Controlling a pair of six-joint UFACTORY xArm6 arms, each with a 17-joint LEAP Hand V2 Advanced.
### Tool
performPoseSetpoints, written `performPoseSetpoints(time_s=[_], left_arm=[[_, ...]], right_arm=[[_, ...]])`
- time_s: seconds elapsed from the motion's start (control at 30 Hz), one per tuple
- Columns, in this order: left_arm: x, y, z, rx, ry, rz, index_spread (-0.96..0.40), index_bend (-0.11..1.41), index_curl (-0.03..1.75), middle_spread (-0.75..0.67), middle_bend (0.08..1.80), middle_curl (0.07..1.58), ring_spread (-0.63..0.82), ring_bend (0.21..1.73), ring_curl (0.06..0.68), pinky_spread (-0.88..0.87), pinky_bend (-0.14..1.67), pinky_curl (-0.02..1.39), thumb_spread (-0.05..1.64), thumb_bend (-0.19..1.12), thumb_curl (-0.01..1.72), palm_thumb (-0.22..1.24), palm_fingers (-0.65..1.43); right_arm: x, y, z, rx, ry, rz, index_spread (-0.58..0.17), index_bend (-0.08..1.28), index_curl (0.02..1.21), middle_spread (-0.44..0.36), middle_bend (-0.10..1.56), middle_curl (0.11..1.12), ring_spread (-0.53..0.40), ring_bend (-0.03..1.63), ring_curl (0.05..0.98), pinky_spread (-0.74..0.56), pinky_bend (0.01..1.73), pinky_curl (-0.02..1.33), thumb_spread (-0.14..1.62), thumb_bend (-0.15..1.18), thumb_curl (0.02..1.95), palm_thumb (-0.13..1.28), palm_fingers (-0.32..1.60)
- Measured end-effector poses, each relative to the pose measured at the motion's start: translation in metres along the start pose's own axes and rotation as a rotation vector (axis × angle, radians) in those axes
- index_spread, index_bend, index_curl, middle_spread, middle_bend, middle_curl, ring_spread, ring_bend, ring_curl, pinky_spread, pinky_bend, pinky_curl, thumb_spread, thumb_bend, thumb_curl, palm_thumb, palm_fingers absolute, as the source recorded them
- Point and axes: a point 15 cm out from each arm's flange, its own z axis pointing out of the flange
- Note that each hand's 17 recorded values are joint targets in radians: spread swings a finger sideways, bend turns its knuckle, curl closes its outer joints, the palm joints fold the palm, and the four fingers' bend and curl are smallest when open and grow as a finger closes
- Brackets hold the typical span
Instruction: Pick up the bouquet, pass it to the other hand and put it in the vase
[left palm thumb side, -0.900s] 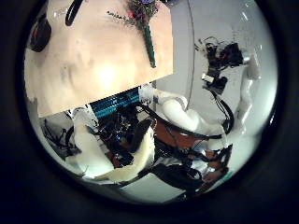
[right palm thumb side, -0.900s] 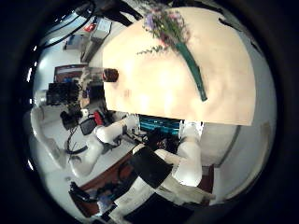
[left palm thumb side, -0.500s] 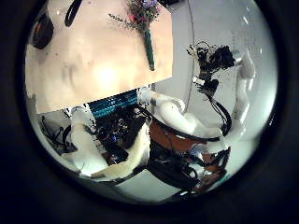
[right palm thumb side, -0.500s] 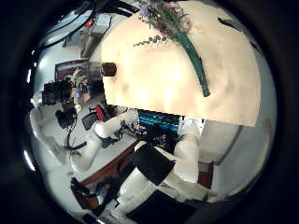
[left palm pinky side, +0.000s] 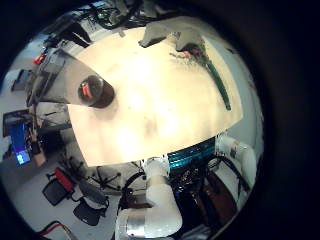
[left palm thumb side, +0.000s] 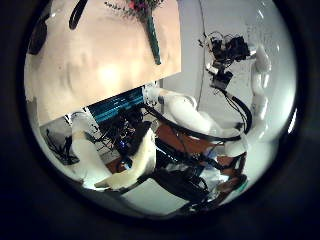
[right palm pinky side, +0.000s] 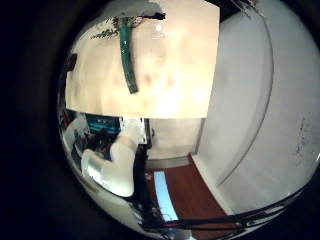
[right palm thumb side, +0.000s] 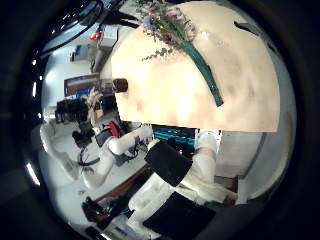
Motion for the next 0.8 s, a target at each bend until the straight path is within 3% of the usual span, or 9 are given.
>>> performPoseSetpoints(time_s=[0.17,0.3,0.47,0.57,0.8], left_arm=[[0.003,0.001,-0.002,-0.003,-0.001,0.072,0.03,0.19,0.34,0.42,0.19,0.30,0.59,0.50,0.202,0.68,0.42,0.15,1.13,-0.02,0.32,0.38,0.04],[0.004,0.006,-0.001,-0.008,-0.001,0.121,0.03,0.18,0.35,0.41,0.19,0.30,0.59,0.50,0.201,0.68,0.41,0.15,1.13,-0.02,0.31,0.38,0.05],[0.000,0.013,0.004,-0.012,0.004,0.164,0.03,0.16,0.33,0.41,0.19,0.30,0.59,0.51,0.208,0.68,0.42,0.16,1.13,-0.02,0.31,0.37,0.03],[-0.002,0.014,0.004,-0.005,0.003,0.175,0.03,0.16,0.33,0.41,0.19,0.31,0.58,0.52,0.210,0.68,0.43,0.16,1.13,-0.02,0.31,0.36,0.02],[-0.011,0.011,0.002,-0.012,0.005,0.172,0.03,0.17,0.32,0.41,0.19,0.31,0.58,0.53,0.212,0.68,0.43,0.16,1.14,-0.02,0.31,0.35,0.02]], right_arm=[[0.011,-0.036,0.023,0.001,-0.099,0.089,-0.243,0.16,0.28,0.013,0.39,0.38,-0.012,0.88,0.240,0.28,0.69,0.20,1.14,-0.01,0.33,0.40,0.41],[0.026,-0.062,0.040,0.011,-0.101,0.170,-0.223,0.16,0.28,0.019,0.40,0.38,-0.023,0.90,0.244,0.25,0.72,0.19,1.14,-0.02,0.34,0.42,0.38],[0.035,-0.058,0.097,-0.050,-0.119,0.257,-0.197,0.16,0.28,0.027,0.44,0.40,-0.030,0.92,0.245,0.24,0.75,0.18,1.12,-0.03,0.33,0.39,0.39],[0.042,-0.059,0.134,-0.053,-0.110,0.305,-0.192,0.17,0.29,0.027,0.45,0.40,-0.034,0.94,0.251,0.23,0.76,0.18,1.11,-0.03,0.33,0.37,0.41],[0.048,-0.078,0.173,-0.048,-0.085,0.335,-0.180,0.18,0.31,0.026,0.46,0.41,-0.049,0.97,0.258,0.22,0.80,0.16,1.10,-0.02,0.33,0.38,0.42]])
